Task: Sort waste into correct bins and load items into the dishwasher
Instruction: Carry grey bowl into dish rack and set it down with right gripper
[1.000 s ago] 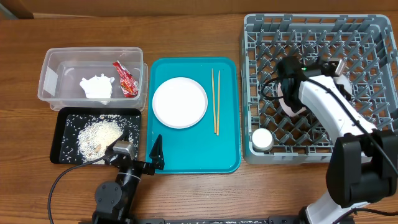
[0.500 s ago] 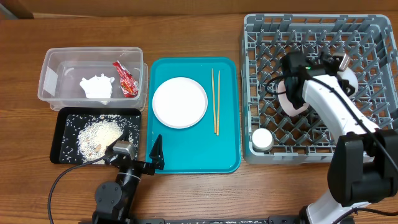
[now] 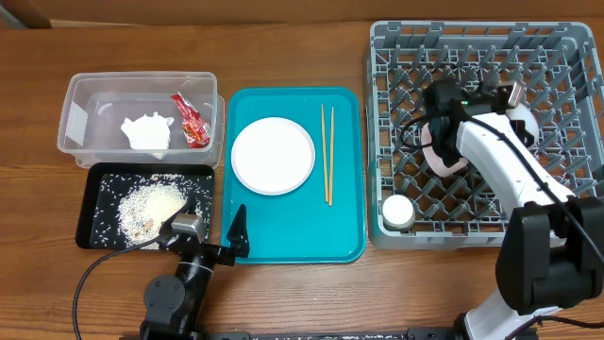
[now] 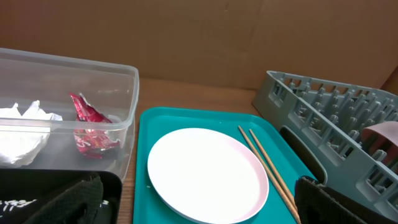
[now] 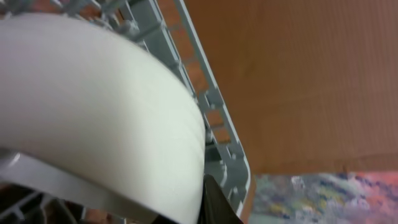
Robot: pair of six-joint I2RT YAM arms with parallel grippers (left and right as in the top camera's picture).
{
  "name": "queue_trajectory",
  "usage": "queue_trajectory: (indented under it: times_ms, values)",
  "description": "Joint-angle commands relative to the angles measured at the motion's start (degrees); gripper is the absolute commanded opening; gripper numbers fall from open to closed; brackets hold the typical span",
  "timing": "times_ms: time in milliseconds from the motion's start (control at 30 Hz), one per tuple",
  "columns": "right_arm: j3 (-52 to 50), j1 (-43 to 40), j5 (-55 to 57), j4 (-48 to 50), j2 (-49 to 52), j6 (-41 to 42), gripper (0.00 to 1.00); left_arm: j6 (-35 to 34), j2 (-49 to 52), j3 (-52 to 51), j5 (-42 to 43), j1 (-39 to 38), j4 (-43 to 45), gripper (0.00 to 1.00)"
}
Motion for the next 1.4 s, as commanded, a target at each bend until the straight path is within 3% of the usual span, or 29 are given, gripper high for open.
queue_trajectory:
  times_ms: [0,67,133,533,600,700,800,900,1200,1367]
  values:
    - [0.5,-0.1,-7.5,-3.3,0.5,7.4,0.15,-0.6,-0.6,-0.2,0.4,0.6,-0.1,1.00]
    - [1.1,-0.1,-10.9,-5.4,0.2,9.3,0.27,-0.6,-0.6,-0.2,0.4,0.6,-0.1,1.00]
    - [2.1,0.0,-14.6,-7.4,-0.3,10.9,0.32,-0.6,-0.6,-0.2,0.4,0.6,-0.1,1.00]
    - [12.5,10.6,-23.7,-14.3,-10.3,10.5,0.38,-0.6,-0.6,-0.2,0.4,0.6,-0.1,1.00]
    - [12.6,12.4,-24.0,-13.7,-11.8,10.2,0.45,-0.6,-0.6,-0.2,0.4,0.6,-0.1,1.00]
    - [12.6,12.2,-27.2,-10.4,-12.9,10.2,0.35,-0.6,-0.6,-0.2,0.4,0.6,-0.1,1.00]
    - [12.6,8.5,-34.1,-6.7,-13.1,9.8,0.34,-0.6,-0.6,-0.2,0.4,0.6,-0.1,1.00]
    - [12.9,2.0,-43.0,-2.0,-13.1,2.6,0.41,-0.6,-0.6,-0.2,0.4,0.6,-0.1,1.00]
    - [13.3,-27.1,-73.9,2.1,-12.0,-1.4,0.56,-0.6,-0.6,-0.2,0.4,0.6,-0.1,1.00]
    - [13.1,-35.7,-79.7,0.1,-8.2,-3.0,0.59,-0.6,-0.6,-0.2,0.4,0.6,-0.1,1.00]
